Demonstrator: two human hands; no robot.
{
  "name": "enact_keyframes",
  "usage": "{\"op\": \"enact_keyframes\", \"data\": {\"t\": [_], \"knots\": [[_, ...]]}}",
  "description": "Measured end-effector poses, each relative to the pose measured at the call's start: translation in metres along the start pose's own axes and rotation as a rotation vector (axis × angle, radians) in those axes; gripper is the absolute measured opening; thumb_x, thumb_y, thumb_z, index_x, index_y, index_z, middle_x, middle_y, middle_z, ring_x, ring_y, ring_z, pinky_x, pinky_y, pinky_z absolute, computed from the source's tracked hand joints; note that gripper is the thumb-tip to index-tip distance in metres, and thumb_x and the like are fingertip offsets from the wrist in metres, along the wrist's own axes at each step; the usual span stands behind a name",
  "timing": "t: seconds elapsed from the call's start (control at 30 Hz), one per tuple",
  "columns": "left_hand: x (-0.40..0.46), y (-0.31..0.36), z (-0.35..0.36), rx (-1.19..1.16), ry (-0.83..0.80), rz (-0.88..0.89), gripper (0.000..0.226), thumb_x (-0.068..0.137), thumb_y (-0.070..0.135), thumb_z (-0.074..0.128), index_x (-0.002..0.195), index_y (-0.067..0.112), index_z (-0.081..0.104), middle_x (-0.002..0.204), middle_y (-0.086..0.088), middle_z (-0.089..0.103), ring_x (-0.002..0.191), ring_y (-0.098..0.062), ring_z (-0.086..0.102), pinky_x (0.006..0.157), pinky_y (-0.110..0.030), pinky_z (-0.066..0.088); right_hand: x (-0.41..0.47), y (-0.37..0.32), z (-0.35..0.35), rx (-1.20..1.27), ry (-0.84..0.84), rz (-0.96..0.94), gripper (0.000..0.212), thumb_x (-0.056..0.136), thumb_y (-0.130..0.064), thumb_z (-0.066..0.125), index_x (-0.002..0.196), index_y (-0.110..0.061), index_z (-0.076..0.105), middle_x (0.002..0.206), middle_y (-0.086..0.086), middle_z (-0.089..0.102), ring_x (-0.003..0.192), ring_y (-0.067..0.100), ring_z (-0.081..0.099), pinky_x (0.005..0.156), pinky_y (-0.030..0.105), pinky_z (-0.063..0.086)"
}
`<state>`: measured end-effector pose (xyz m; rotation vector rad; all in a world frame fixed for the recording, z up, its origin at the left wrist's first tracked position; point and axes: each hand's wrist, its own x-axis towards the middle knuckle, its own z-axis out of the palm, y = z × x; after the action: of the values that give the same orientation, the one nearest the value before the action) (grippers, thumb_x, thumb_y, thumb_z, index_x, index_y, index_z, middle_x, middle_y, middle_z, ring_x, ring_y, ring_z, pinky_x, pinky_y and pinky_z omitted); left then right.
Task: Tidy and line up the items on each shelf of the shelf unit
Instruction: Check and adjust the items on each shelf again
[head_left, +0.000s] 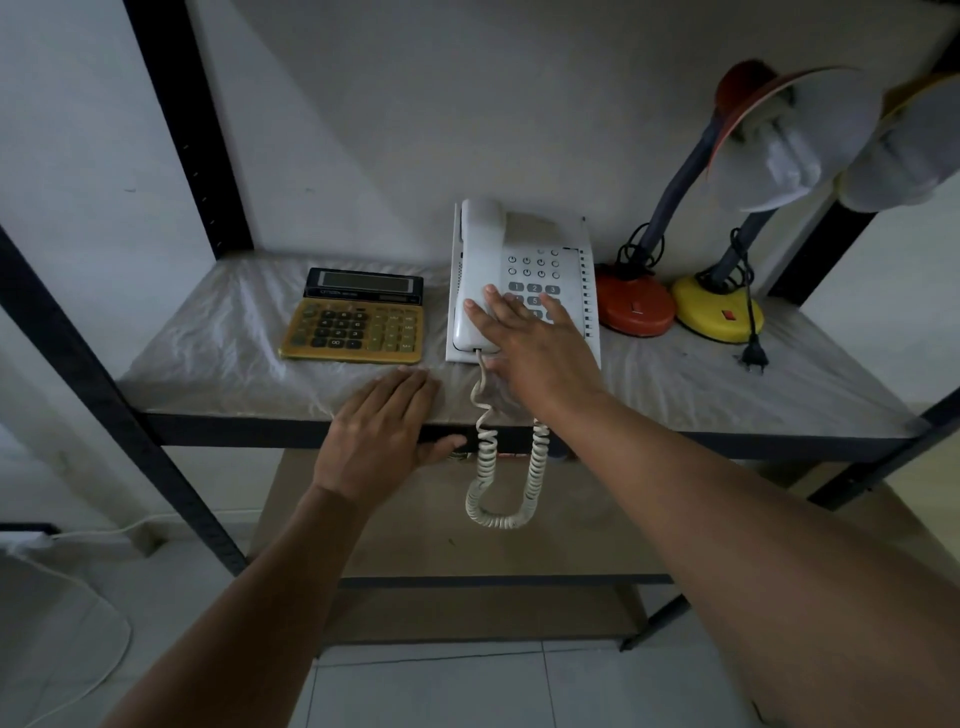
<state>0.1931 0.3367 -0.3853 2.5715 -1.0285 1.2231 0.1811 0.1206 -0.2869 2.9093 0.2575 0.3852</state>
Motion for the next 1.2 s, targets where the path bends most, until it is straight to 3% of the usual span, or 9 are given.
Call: {"op": "enact_keyframes", "data": {"t": [0.53,0.87,1.0,1.1,1.2], "knots": [[0.000,0.000,0.005,0.030,0.086,0.006,0.070,0.095,0.067,0.050,0.115,0.004,0.072,0.122,-0.014,0.070,0.115,-0.028,0.067,0.093,-0.044,0.056,0.023,0.017,0.012,0.086,-0.036,-0.066,0.072,0.105,-0.028,0.050,0.161,-0.032,0.005,0.170,-0.001,0.002,0.156,0.014,0.007,0.124,0.035,-0.003],[0.002,0.002,0.000,0.048,0.031,-0.002,0.074,0.096,0.069,0.042,0.116,0.004,0.070,0.123,-0.014,0.070,0.116,-0.028,0.066,0.096,-0.041,0.051,0.007,0.018,-0.007,0.141,-0.055,-0.068,0.061,0.108,-0.038,0.043,0.162,-0.030,0.015,0.170,-0.003,0.002,0.156,0.017,0.009,0.126,0.040,0.002],[0.004,0.005,-0.007,0.045,-0.063,-0.023,0.079,0.096,0.070,0.034,0.121,0.003,0.067,0.126,-0.016,0.068,0.119,-0.030,0.064,0.100,-0.042,0.049,-0.016,0.010,-0.013,0.341,0.020,0.033,0.048,0.107,-0.035,0.045,0.154,-0.025,0.040,0.166,0.000,0.027,0.152,0.017,0.024,0.123,0.037,0.012],[0.005,0.005,-0.012,0.028,-0.120,-0.036,0.079,0.096,0.070,0.033,0.124,0.004,0.065,0.129,-0.016,0.066,0.122,-0.030,0.062,0.103,-0.042,0.046,-0.040,0.001,-0.015,0.401,0.088,0.119,0.042,0.103,-0.034,0.053,0.143,-0.022,0.056,0.150,-0.001,0.053,0.138,0.018,0.043,0.115,0.036,0.027],[0.005,0.005,-0.016,0.007,-0.163,-0.052,0.076,0.095,0.069,0.037,0.126,0.005,0.064,0.131,-0.015,0.065,0.125,-0.030,0.060,0.106,-0.041,0.043,-0.069,-0.012,-0.012,0.392,0.186,0.190,0.035,0.101,-0.034,0.056,0.132,-0.019,0.061,0.131,-0.002,0.061,0.124,0.019,0.050,0.105,0.035,0.036]]}}
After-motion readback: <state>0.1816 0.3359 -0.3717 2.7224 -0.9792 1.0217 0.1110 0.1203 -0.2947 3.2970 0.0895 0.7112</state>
